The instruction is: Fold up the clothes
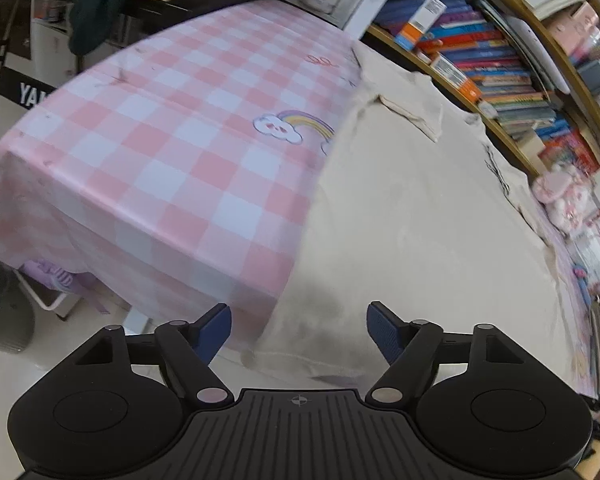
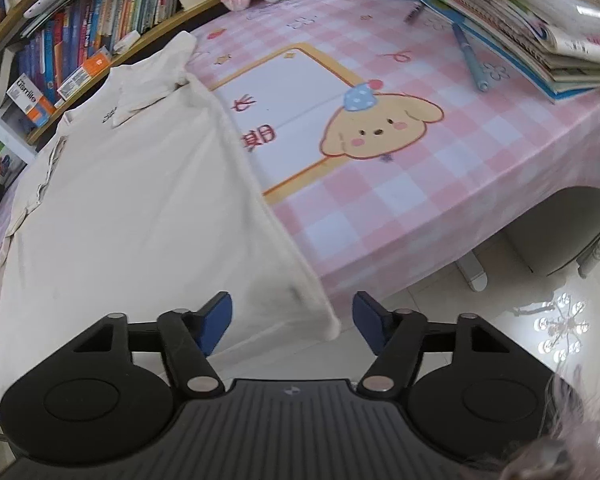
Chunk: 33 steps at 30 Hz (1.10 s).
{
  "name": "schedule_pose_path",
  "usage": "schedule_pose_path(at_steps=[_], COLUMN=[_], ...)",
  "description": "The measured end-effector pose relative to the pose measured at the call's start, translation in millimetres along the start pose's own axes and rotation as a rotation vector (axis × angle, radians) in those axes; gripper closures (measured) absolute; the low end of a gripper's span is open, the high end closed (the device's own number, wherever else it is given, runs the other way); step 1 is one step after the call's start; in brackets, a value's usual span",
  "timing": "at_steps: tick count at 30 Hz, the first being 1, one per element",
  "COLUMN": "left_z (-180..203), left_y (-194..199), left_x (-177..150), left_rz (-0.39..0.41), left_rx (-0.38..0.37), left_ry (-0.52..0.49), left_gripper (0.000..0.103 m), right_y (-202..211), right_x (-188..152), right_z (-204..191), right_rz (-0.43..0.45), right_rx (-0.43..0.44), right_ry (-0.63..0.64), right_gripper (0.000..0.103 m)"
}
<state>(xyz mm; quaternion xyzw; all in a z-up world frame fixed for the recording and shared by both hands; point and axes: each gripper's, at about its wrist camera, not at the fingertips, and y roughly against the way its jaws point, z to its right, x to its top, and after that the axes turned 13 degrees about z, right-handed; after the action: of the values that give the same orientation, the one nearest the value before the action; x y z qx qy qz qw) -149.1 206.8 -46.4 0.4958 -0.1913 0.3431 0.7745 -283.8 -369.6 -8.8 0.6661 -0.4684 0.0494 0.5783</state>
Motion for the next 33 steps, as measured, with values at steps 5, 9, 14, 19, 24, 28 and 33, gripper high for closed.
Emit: schedule_pose_path(at_steps=[5, 9, 14, 19, 24, 28, 33], left_z=[-8.3, -6.3, -3.3, -5.9, -2.8, 0.1, -1.6], left_y=[-1.0, -8.5, -18.4, -21.7, -12.0, -1.8, 10.1], left_x=[-9.3, -13.0, -12.6, -11.2, -12.2, -11.8, -5.0], left_rz=[-0.017, -0.038, -0.051, -0.068, -0.079, -0.086, -0.095], left_rx=[-0.018, -0.014, -0.026, -0.059, -0.083, -0.096, -0.122], left_ry=[-0.026, -0.111, -0.166, -0.167, -0.183, -0.191, -0.160], left_gripper=[0.038, 0.038, 0.039, 0.068, 0.100, 0.101, 0.102], right_y=[-10.6, -20.6, -34.2, -41.9, -36.2, -25.7, -14.8], right_x=[0.6, 0.0, -1.0, -0.3, 2.6, 5.5, 11.3], right_z=[8.5, 5.4, -0.7, -5.0, -0.2, 0.3, 3.3], right_rz=[-0.038, -0.073, -0.121, -0.164, -0.168, -0.169, -0.185], right_rx=[0.033, 0.052, 0.072, 0.112, 0.159, 0.165, 0.178], right_ry=[0.066, 0.162, 0.277, 0.320, 0.289, 0.276, 0.256], right_gripper=[0.052, 0.052, 0.058, 0.074, 0.095, 0.096, 0.097])
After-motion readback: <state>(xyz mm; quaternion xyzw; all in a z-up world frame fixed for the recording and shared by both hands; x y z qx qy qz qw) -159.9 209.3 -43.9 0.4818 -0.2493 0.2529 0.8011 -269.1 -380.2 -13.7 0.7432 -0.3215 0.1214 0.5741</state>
